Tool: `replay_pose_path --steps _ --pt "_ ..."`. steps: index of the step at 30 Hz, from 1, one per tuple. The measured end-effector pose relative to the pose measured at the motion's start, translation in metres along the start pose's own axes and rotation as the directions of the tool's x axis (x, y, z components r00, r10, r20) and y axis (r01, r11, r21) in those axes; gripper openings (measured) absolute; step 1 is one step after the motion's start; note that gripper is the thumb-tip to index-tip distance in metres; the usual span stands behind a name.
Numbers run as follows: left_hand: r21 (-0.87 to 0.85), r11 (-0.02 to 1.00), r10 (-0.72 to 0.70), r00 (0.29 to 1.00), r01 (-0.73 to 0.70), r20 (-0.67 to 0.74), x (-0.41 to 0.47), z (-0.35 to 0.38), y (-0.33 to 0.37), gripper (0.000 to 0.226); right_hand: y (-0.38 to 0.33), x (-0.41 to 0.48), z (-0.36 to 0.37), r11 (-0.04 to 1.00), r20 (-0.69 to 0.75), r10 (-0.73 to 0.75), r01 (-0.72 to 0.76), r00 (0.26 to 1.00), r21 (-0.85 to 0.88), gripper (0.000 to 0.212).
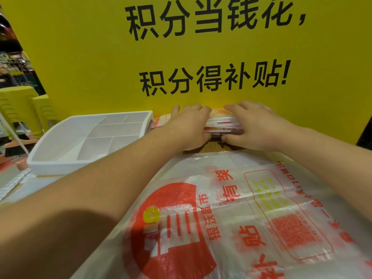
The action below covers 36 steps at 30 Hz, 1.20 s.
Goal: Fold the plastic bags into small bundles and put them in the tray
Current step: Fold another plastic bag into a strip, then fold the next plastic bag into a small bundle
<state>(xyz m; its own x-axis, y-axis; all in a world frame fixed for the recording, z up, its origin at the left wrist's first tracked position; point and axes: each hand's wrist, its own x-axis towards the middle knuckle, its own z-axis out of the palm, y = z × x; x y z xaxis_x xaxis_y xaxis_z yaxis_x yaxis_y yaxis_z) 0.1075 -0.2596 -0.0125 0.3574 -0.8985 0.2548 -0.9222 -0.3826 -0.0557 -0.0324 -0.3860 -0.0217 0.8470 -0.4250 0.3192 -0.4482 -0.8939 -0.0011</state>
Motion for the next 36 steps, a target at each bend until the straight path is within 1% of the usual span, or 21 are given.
replay_pose_path --steps 10,14,18,20,27,29,32,36 --pt "0.028 0.999 -0.028 1.000 0.028 -0.015 -0.017 -0.012 0.001 0.072 -0.010 -0.012 -0.009 0.999 -0.035 -0.018 0.017 0.999 -0.032 0.090" --pt "0.052 0.998 -0.027 1.000 0.027 -0.011 -0.036 -0.025 0.002 0.074 -0.019 -0.027 -0.020 0.999 -0.043 -0.031 0.029 0.999 -0.043 0.088" --pt "0.160 0.987 -0.045 0.997 0.035 0.062 -0.069 -0.046 0.007 0.069 -0.038 -0.055 -0.038 0.996 -0.019 -0.058 0.057 0.998 -0.070 0.080" --pt "0.187 0.981 -0.062 0.994 0.044 0.093 -0.091 -0.058 0.010 0.068 -0.051 -0.072 -0.049 0.996 -0.012 -0.062 0.061 0.998 -0.068 0.078" --pt "0.289 0.956 -0.079 0.991 0.045 0.109 -0.178 -0.101 0.024 0.066 -0.100 -0.137 -0.091 0.991 0.000 -0.124 0.124 0.992 -0.053 0.071" --pt "0.273 0.961 -0.080 0.991 0.049 0.103 -0.207 -0.109 0.026 0.066 -0.109 -0.159 -0.100 0.990 -0.007 -0.131 0.131 0.991 -0.043 0.069" --pt "0.170 0.983 -0.082 0.992 0.064 0.097 -0.254 -0.116 0.030 0.066 -0.119 -0.196 -0.107 0.992 -0.001 -0.125 0.125 0.992 0.022 0.068" --pt "0.004 1.000 -0.029 0.985 0.029 0.171 -0.315 -0.107 0.041 0.070 -0.128 -0.242 -0.097 0.968 0.104 -0.166 0.142 0.981 0.206 0.078"
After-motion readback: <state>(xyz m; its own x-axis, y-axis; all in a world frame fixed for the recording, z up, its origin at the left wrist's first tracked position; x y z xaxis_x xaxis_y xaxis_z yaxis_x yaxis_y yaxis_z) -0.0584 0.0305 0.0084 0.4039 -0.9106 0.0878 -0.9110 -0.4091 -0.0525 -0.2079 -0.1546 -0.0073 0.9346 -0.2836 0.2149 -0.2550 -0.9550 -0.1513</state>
